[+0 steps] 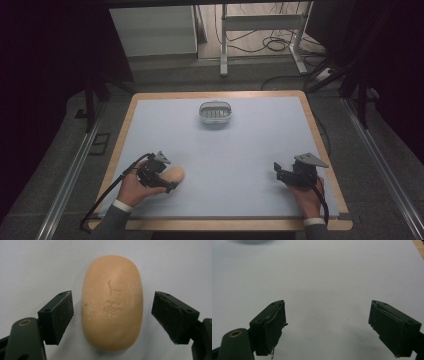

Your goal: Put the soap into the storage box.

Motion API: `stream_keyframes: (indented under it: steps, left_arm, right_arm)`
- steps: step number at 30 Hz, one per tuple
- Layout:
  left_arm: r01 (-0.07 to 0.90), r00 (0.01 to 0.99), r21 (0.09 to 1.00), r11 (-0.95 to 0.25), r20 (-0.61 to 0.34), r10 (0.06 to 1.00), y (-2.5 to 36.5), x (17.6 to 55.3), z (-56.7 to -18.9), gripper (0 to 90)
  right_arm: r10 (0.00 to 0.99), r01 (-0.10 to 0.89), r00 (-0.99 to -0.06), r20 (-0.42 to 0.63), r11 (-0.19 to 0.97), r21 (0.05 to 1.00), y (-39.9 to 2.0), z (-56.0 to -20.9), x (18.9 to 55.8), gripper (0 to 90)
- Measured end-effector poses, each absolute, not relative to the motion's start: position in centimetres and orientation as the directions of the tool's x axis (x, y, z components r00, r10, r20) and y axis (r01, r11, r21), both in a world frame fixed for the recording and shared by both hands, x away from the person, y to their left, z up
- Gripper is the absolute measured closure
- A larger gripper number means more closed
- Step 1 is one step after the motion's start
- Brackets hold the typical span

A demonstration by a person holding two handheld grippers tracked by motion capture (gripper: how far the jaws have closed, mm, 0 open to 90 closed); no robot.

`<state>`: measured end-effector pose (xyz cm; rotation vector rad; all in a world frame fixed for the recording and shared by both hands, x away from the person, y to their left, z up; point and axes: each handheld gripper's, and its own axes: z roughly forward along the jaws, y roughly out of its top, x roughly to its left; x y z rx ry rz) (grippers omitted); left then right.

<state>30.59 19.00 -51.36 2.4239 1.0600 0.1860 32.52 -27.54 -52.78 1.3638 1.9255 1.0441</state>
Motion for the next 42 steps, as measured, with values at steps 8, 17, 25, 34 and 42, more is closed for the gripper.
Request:
stream_keyframes:
  steps: [8,17,25,34,42]
  left_arm:
    - [0.661,0.689,0.465,-0.589,-0.063,0.722,18.8,30.7,-52.0,20.6]
    - [0.657,0.689,0.465,-0.593,-0.051,0.723,18.8,30.6,-52.2,32.2]
    - [0.652,0.688,0.472,-0.593,-0.041,0.725,18.9,30.6,-52.2,32.8]
    - [0.648,0.689,0.491,-0.583,-0.050,0.723,19.4,30.9,-51.3,32.9]
    - [0.644,0.692,0.495,-0.583,-0.052,0.720,19.2,31.4,-50.8,32.8]
  right_arm:
    - [0.944,0.515,-0.331,-0.003,0.183,0.837,-27.5,-52.8,32.5,14.5]
    - [0.944,0.517,-0.331,-0.003,0.184,0.836,-27.5,-52.8,32.5,14.5]
    - [0.944,0.516,-0.330,-0.003,0.183,0.837,-27.5,-52.8,32.5,14.5]
    - [0.945,0.516,-0.327,-0.002,0.181,0.838,-27.5,-52.8,32.5,14.5]
    - [0.946,0.515,-0.323,-0.007,0.182,0.838,-27.5,-52.8,32.5,14.5]
